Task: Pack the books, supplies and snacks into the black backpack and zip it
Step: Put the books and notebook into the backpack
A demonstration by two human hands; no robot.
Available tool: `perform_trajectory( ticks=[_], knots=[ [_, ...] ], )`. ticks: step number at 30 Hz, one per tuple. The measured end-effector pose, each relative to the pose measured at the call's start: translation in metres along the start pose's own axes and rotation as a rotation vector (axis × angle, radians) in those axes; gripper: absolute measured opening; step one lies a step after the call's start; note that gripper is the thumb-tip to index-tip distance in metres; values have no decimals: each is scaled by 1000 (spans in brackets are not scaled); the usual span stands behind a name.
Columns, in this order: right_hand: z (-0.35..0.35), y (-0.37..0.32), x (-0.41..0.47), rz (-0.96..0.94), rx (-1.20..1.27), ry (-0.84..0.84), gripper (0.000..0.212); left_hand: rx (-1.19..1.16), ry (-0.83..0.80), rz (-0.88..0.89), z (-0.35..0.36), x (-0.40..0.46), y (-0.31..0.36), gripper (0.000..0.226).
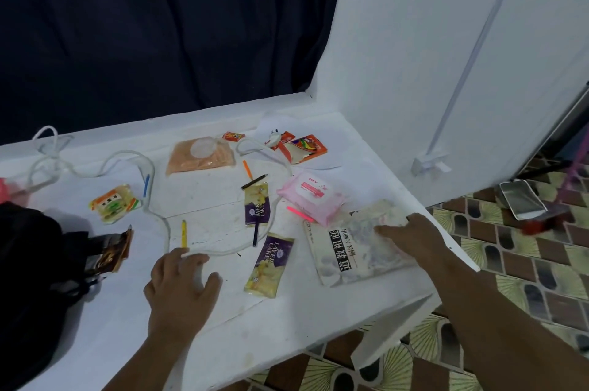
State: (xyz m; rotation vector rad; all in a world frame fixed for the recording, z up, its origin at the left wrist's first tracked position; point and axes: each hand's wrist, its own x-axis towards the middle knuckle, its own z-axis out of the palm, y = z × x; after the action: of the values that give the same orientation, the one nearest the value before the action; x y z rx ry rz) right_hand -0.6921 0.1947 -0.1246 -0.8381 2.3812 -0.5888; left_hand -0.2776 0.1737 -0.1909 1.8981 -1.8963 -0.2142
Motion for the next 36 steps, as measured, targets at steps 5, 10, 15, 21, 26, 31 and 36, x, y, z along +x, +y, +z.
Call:
perform_trajectory(
  ticks=[5,10,15,21,26,31,36],
  knots=[
    [-19,0,-1,38,366,-166,28,-14,23,17,-1,-1,2,34],
    [-19,1,-17,-33,458,-211,34,-32,14,8,-4,-2,3,36],
    [-17,6,-32,-150,141,59,25,-54,-37,-12,-7,-3,3,38],
    [-30,-6,-62,-266,312,-132,17,-78,-214,-124,-15,7,8,24],
    [-59,-31,-88,-475,157,-74,10,-169,-317,-137,-38,26,10,28],
    [-81,-66,-119,-621,129,-93,10,-224,-26,23,-47,21,28,35],
    [-46,-99,-130,-646,453,-304,5,-750,-200,-136,-77,6,74,18]
  ],
)
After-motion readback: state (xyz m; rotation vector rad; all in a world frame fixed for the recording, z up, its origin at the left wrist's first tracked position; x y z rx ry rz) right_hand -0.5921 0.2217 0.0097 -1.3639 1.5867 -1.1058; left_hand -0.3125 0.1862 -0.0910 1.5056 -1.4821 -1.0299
